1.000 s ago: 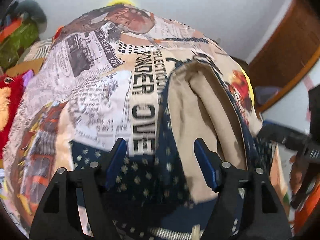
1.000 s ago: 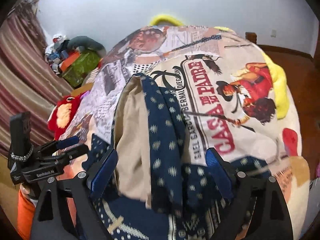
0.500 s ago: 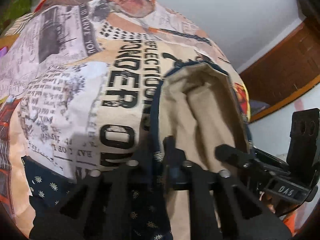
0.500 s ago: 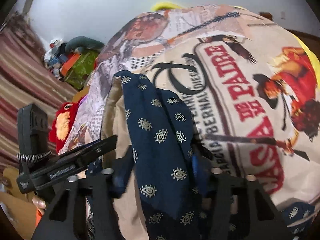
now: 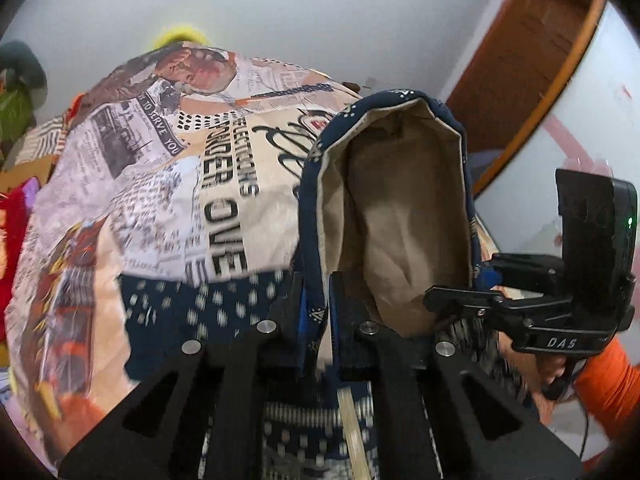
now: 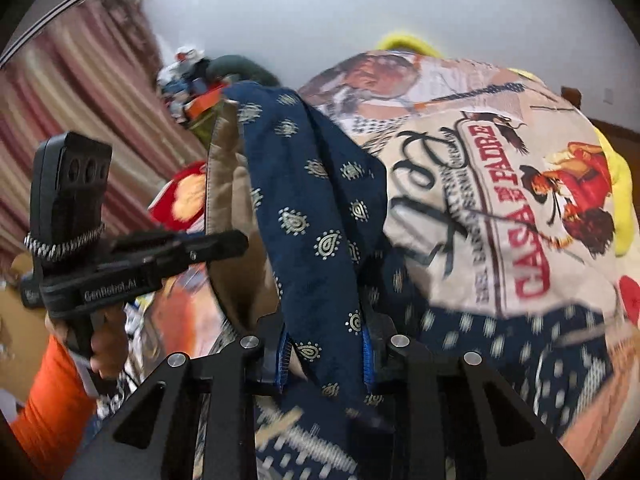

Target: Fold large clothes

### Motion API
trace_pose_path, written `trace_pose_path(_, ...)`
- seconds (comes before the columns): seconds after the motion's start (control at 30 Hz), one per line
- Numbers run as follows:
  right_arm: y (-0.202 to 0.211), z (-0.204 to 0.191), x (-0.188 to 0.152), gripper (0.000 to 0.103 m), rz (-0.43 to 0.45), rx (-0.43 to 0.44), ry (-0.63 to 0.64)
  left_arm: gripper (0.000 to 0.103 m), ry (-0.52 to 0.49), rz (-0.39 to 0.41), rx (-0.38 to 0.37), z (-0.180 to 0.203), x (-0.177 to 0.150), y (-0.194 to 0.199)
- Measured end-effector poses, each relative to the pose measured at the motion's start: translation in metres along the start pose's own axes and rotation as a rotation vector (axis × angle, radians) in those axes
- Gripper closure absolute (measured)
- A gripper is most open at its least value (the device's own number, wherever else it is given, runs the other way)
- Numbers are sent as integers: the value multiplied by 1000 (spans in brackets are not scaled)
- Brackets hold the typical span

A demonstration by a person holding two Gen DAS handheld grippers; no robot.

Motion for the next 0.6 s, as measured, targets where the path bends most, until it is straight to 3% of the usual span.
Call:
trace_pose_path(0.27,34,-53,-78,78,-51,6,34,95,-50,-69,49,7,-97,23)
trace_pose_path(0.43,39,-58,-125,78,-103,-10,5,95,-34,-129,61,4,-149,22)
trace_pose_path(0.6,48,-48,-162,77,-170,-23,-59,95,-1,-137,54,-8,-175,37)
Point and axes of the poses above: each gripper's, at about its wrist camera, not at the fingertips, and y roughly against the way its jaws point, z to its right, x to its top, the point moved 10 cm from there along -y, roughly the way its jaws point, and after that the axes turned 8 degrees about y, right-handed, at the moved point
